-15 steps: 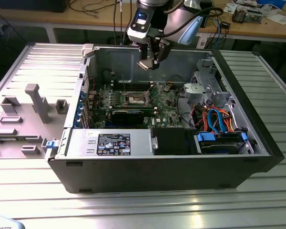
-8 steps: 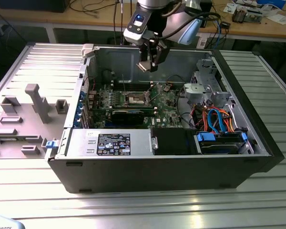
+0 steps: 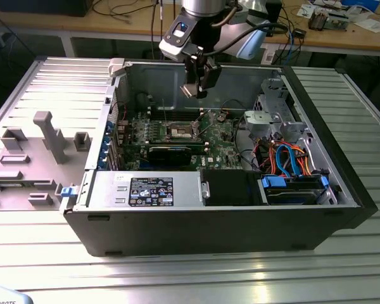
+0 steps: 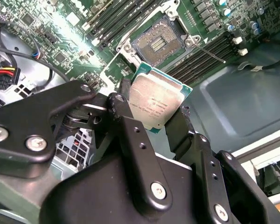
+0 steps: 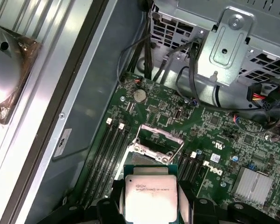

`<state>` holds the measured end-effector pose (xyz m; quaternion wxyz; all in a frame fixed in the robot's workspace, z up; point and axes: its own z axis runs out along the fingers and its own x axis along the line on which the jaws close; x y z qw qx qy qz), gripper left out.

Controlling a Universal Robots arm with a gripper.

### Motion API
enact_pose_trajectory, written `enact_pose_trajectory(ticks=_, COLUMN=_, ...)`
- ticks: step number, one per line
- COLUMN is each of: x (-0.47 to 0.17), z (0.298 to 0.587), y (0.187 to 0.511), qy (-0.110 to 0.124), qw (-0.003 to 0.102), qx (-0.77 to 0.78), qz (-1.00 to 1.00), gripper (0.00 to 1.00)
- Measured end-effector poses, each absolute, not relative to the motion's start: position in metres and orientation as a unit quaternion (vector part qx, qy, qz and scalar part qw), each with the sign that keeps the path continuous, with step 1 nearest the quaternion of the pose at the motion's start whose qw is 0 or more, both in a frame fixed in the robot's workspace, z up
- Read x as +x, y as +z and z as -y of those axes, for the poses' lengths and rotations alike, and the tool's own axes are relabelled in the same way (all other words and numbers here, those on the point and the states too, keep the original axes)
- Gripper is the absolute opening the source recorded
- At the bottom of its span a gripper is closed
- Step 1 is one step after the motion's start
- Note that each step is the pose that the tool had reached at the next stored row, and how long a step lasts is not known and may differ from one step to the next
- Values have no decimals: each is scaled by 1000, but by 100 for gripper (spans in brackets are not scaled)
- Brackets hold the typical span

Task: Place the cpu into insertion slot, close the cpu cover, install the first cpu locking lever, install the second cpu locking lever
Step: 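Place the cpu into insertion slot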

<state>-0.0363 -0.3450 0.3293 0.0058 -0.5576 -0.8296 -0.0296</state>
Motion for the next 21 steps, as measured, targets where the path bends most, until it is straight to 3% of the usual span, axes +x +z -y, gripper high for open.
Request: enact_pose_trajectory(ticks=21, x=-38, z=345, y=304, qy=-23, qw=5, qx=-610, qz=792, gripper=54)
